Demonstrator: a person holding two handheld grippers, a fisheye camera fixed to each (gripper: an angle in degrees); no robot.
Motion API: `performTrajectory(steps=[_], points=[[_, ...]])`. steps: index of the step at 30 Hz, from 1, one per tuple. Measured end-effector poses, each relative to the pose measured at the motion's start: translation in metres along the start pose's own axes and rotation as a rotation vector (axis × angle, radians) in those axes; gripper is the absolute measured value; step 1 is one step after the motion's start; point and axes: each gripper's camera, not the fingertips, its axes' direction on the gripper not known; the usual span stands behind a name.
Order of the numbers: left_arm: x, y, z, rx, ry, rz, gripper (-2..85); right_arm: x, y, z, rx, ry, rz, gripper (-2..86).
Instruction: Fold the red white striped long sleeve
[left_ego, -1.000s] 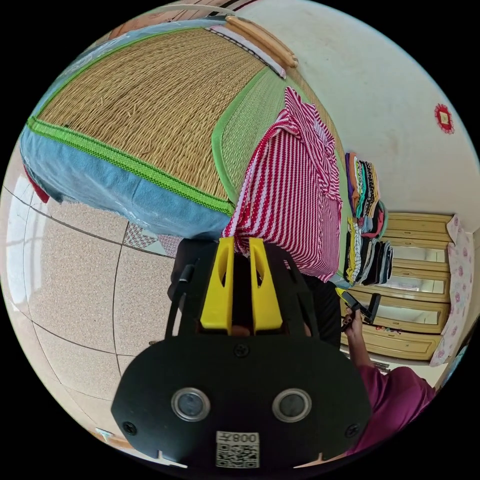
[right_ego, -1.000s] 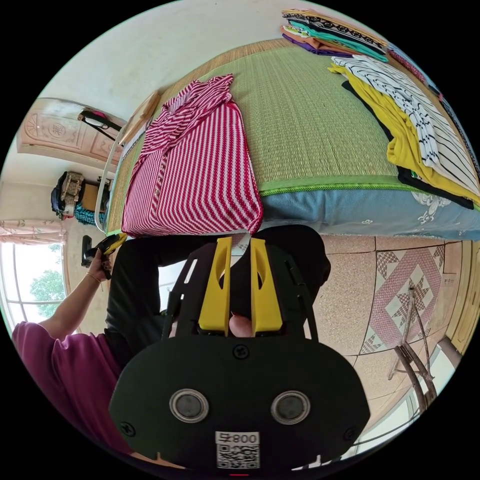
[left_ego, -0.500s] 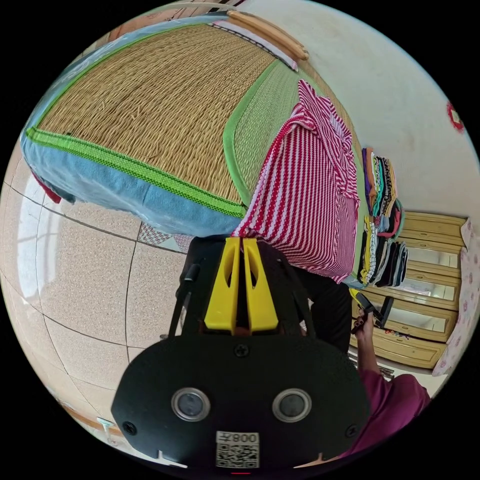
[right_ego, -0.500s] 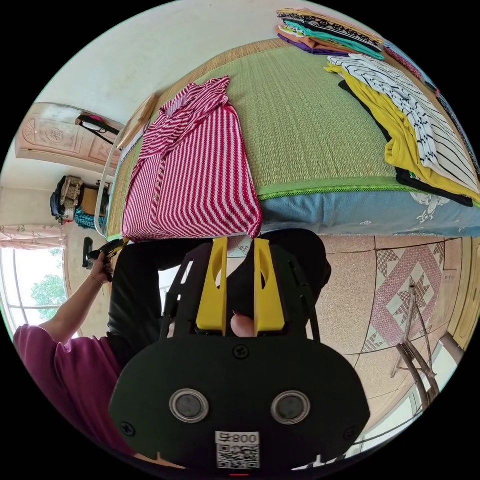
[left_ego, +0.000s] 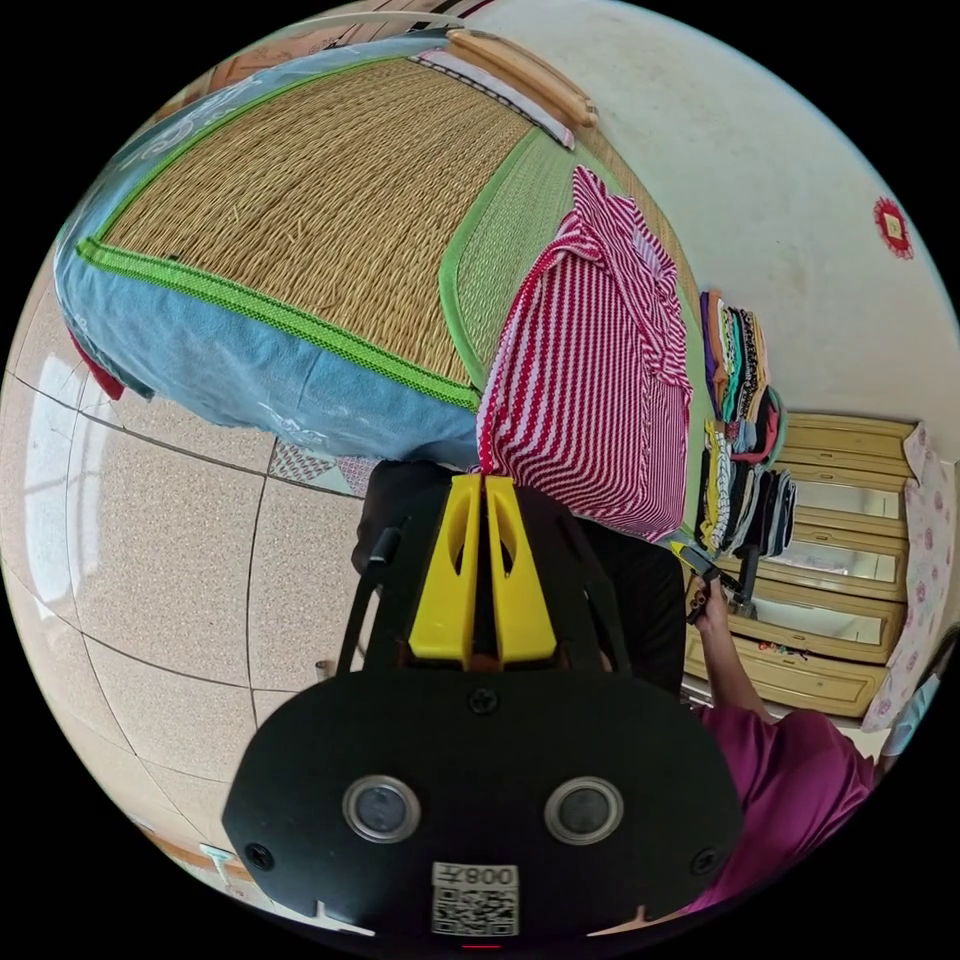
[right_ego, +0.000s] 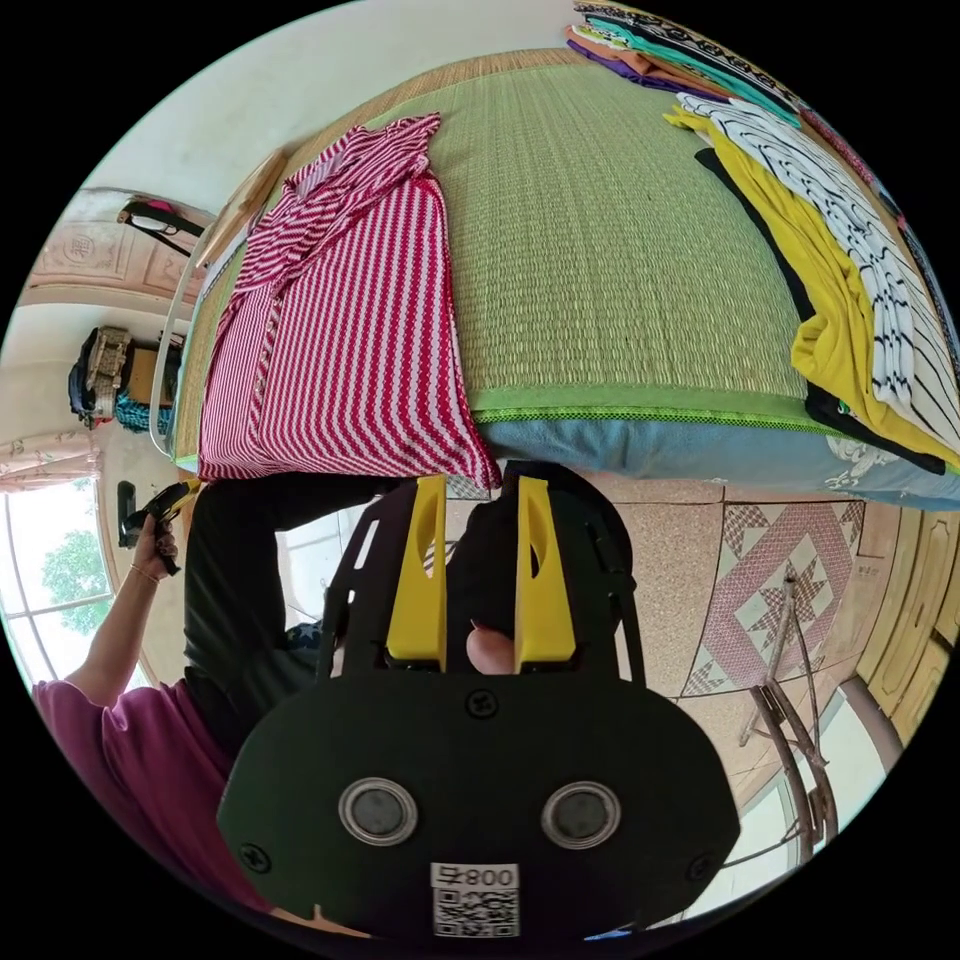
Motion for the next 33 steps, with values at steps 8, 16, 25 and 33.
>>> performTrajectory(steps=[8,16,25,33], points=[[0.01,-0.004,-0.007,-0.001,-0.019,0.006,0.6,-0.014,-0.036,0.019,-0.06,0.012,-0.065,11.1],[0.021,-0.006,-0.012,0.006,-0.078,0.047,2.0,-0.023,-0.052,0.031,-0.09,-0.006,-0.086,8.1],[0.019,-0.013,-0.021,0.045,0.01,0.059,7.7,-0.021,-0.061,0.04,-0.098,-0.056,-0.088,8.0],[0.009,-0.03,-0.013,-0.015,-0.043,-0.012,6.5,-0.018,-0.066,0.052,-0.12,-0.056,-0.098,7.3]])
